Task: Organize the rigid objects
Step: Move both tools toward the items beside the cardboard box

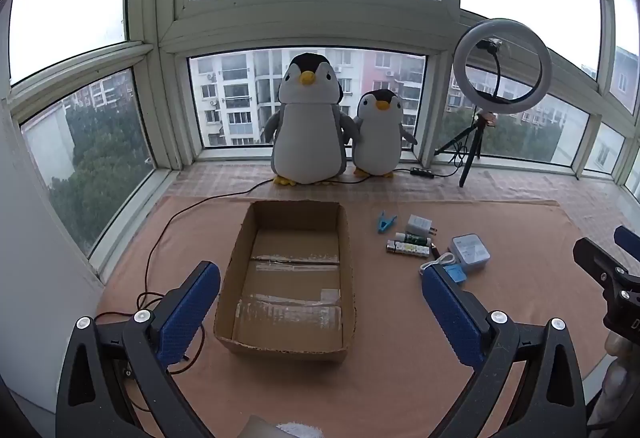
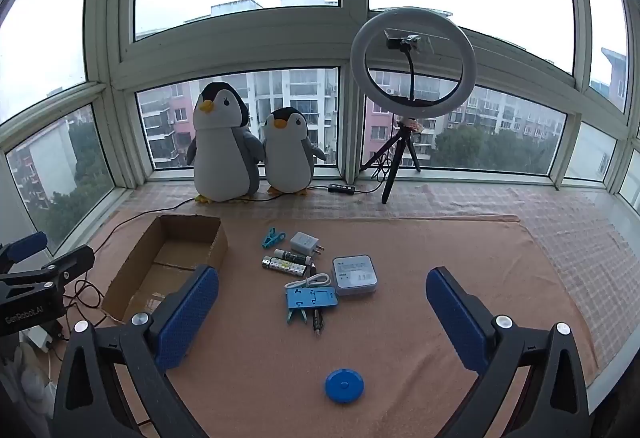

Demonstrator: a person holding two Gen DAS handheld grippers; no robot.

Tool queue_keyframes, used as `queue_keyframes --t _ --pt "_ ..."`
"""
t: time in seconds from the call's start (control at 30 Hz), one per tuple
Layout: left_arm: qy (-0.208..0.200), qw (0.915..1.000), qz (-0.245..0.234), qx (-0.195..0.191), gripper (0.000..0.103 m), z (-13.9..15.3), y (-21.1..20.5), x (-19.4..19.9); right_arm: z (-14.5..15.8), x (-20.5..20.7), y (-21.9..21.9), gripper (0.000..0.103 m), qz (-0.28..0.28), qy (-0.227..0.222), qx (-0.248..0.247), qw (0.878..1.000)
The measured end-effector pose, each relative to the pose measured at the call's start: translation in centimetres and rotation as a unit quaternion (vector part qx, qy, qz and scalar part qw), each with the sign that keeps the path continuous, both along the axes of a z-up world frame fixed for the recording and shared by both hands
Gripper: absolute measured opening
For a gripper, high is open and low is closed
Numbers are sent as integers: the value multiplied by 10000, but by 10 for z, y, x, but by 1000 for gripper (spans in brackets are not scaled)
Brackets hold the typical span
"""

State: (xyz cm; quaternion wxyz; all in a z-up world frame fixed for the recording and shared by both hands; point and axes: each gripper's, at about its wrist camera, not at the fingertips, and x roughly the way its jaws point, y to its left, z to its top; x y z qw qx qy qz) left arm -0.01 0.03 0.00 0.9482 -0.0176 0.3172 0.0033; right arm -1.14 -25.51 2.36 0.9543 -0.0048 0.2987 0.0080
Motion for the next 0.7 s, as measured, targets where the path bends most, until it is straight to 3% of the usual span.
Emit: queue_keyframes --t 0.7 --pt "53 10000 -2 45 102 -9 -2 4 -3 3 1 103 13 40 18 10000"
